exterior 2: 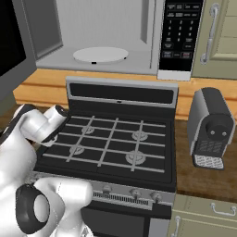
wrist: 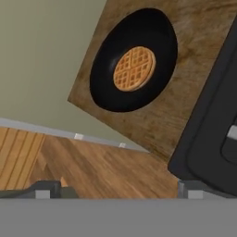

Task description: Open the microwave, place the bowl with waffle inside the microwave, then close the microwave door and turn it on.

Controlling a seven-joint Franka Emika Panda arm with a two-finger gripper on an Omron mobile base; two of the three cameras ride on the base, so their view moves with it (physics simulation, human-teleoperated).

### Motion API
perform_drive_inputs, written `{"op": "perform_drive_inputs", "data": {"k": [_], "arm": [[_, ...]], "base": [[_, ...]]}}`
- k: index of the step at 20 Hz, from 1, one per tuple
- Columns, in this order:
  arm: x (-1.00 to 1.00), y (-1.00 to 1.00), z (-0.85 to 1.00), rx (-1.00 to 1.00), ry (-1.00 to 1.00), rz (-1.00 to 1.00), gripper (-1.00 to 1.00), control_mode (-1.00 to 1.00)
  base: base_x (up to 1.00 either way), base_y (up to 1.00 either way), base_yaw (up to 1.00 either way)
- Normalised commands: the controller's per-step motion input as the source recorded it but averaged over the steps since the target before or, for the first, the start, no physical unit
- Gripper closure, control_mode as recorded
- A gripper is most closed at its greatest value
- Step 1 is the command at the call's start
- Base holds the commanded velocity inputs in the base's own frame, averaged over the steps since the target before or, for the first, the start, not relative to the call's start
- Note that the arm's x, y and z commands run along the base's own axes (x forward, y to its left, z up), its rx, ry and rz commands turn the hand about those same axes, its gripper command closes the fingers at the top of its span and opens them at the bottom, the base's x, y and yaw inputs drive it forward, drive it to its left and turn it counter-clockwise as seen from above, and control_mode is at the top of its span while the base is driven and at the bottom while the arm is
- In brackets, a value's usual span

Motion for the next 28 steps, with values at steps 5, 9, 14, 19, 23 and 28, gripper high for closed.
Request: {"op": "perform_drive_inputs", "data": {"k": [5,9,14,19,23,28], "arm": [[0.34,0.38,-0.13,0.0,0.0,0.0,-1.0,-1.0],[0.36,0.24,-0.25,0.0,0.0,0.0,-1.0,-1.0],[0.36,0.14,-0.3,0.0,0.0,0.0,-1.0,-1.0],[0.4,0.19,-0.32,0.0,0.0,0.0,-1.0,-1.0],[0.38,0.18,-0.27,0.0,0.0,0.0,-1.0,-1.0],[0.31,0.18,-0.29,0.0,0.0,0.0,-1.0,-1.0]], "base": [[0.0,0.0,0.0],[0.0,0.0,0.0],[0.0,0.0,0.0],[0.0,0.0,0.0],[0.0,0.0,0.0],[0.0,0.0,0.0]]}}
